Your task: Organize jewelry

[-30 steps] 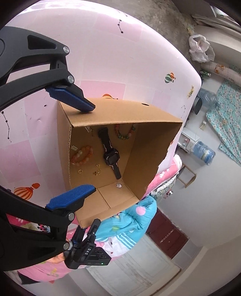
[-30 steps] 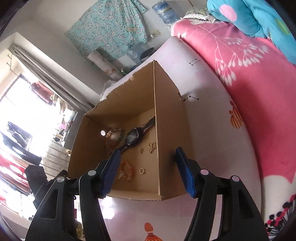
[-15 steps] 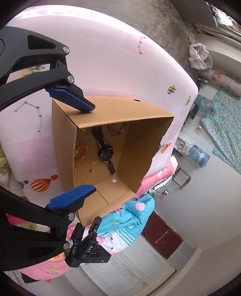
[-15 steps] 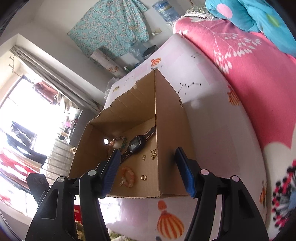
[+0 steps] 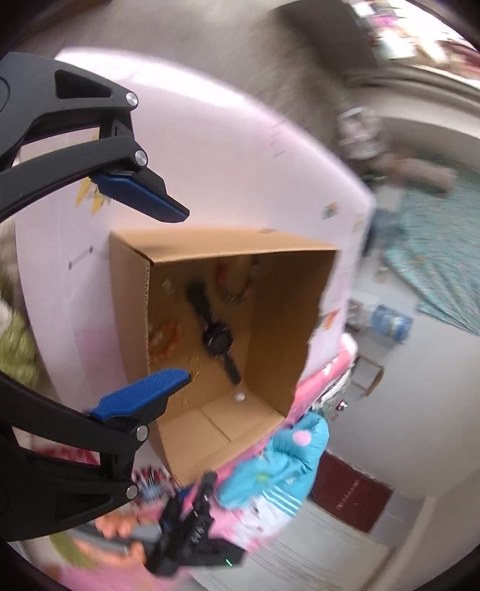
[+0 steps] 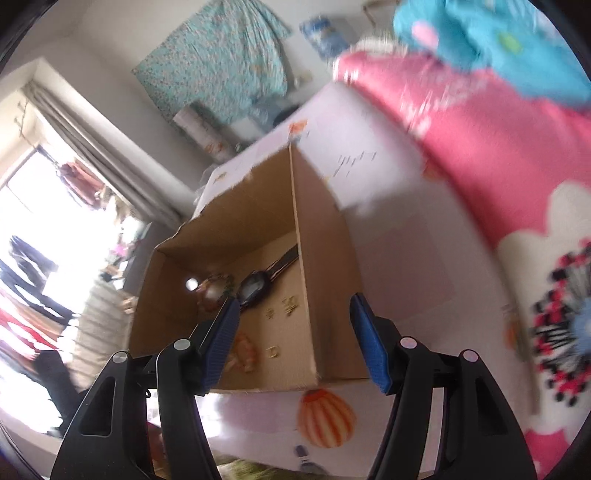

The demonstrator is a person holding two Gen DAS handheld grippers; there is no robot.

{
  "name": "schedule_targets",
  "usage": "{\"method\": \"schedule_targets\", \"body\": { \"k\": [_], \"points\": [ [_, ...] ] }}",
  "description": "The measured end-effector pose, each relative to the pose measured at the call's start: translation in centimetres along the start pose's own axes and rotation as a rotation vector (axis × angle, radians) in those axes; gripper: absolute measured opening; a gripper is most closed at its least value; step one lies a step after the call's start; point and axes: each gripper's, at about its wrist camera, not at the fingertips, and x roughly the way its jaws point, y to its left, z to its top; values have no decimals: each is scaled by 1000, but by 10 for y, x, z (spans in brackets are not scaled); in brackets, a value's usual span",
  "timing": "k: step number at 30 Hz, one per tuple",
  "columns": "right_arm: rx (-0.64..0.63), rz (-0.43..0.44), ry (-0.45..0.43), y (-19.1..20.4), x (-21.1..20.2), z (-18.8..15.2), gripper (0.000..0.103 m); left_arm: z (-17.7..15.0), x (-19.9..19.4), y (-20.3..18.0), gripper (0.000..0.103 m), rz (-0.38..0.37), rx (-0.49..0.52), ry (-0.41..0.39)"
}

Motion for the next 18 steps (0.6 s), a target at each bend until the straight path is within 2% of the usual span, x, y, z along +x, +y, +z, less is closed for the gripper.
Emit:
{"method": "schedule_targets", "body": {
  "k": [1, 3, 7, 11, 14, 16, 18],
  "points": [
    [-24, -39, -36, 3, -9, -4, 61, -1, -6, -6, 79, 21, 26, -21],
    [-67, -90, -88, 10, -23, -13, 70, -5, -24, -20, 89, 78, 84, -84],
    [-192, -180, -166, 35, -44, -37, 81, -12, -40, -39, 94, 137, 110, -125],
    [-275, -210, -145, 58, -42, -59, 89, -17, -40, -48, 95, 155, 61, -105],
    [-313, -215, -122, 70, -39, -72, 90, -22, -40, -52, 95, 159, 35, -88],
    [-323, -207, -107, 76, -38, -78, 92, -26, -41, -55, 95, 210, 41, -104],
    [-335, -215, -96, 83, -35, -82, 94, -27, -38, -59, 95, 266, 49, -86]
  ]
}}
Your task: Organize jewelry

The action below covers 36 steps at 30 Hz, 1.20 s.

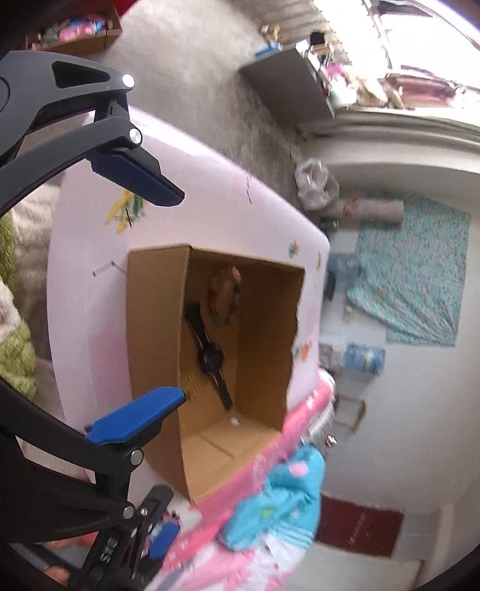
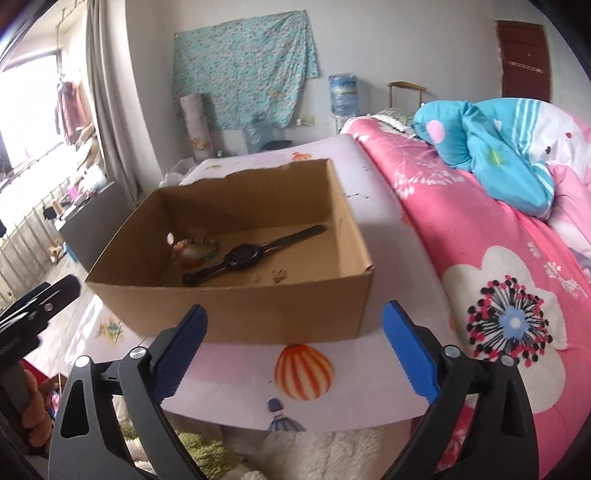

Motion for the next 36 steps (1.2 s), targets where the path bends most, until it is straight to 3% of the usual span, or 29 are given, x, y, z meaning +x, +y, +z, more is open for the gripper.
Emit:
{"method": "schedule_targets", "body": {
  "k": [5, 15, 36],
  "points": [
    [-26, -14, 31, 13, 2, 3, 95, -3, 11, -5, 95, 79, 35, 87],
    [4, -32, 131, 20, 18, 5, 96, -15, 35, 4, 95, 119, -4, 250],
    [-43, -44, 187, 36, 30, 2, 96, -18, 43, 0, 95, 123, 7, 302]
  ]
}}
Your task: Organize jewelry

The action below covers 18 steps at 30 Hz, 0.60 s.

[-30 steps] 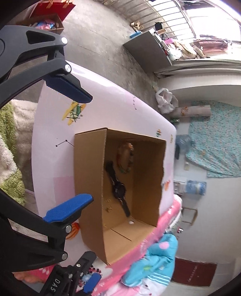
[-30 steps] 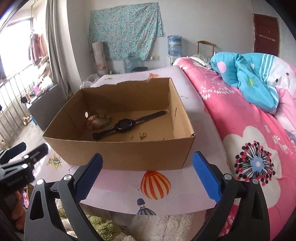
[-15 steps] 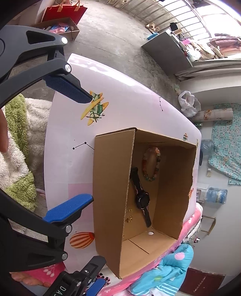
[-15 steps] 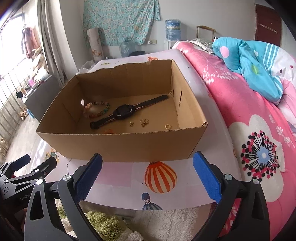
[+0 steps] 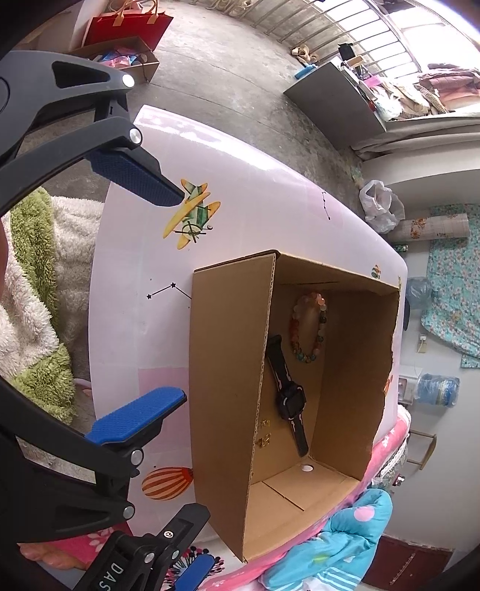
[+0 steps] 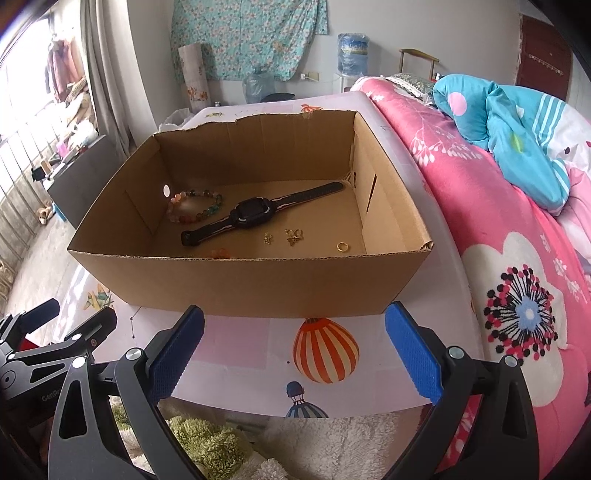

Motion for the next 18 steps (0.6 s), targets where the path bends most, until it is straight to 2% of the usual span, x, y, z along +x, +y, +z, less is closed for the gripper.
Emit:
{"method": "schedule_targets", "body": {
  "k": [18],
  "points": [
    [2, -1, 4, 1, 0, 2, 96, 0, 5, 0, 95, -3, -9, 17]
  ]
}}
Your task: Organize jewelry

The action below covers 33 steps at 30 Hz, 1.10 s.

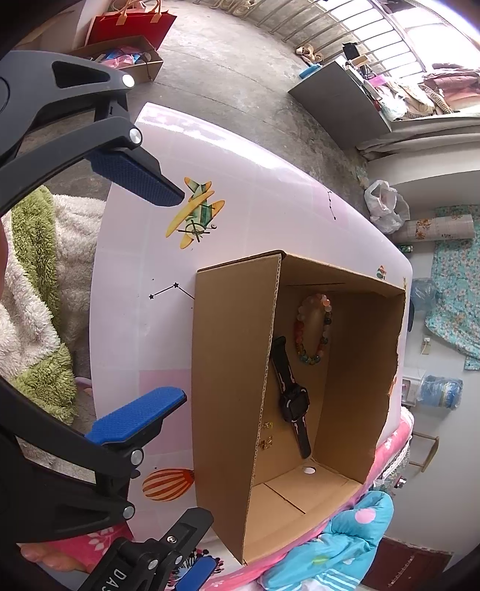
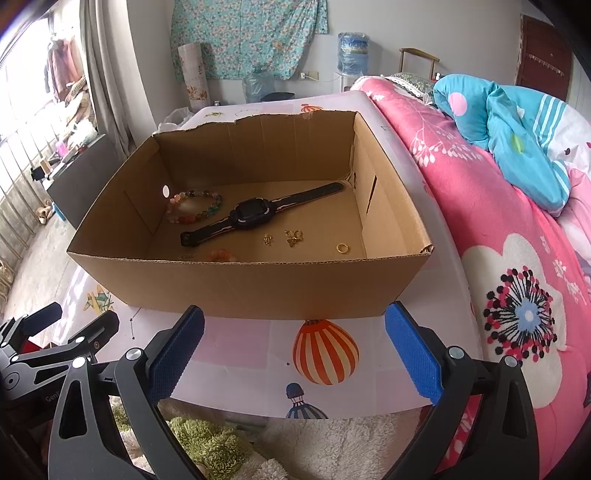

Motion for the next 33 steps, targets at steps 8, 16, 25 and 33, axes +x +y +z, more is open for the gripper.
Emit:
{"method": "schedule_targets", "body": {
  "k": [8, 16, 25, 33],
  "points": [
    [2, 3, 1, 0, 0, 0, 96, -1, 1, -1, 95, -2, 0, 5],
    [-1, 8, 10, -1, 4, 0, 96, 0, 3, -2, 95, -3, 7, 13],
    [-8, 16, 16, 0, 5, 1, 96, 1, 4, -3, 95, -3, 9, 15],
    [-6, 17, 18, 0, 6, 2, 96, 1, 3, -3, 95, -2, 10, 16]
  ]
}}
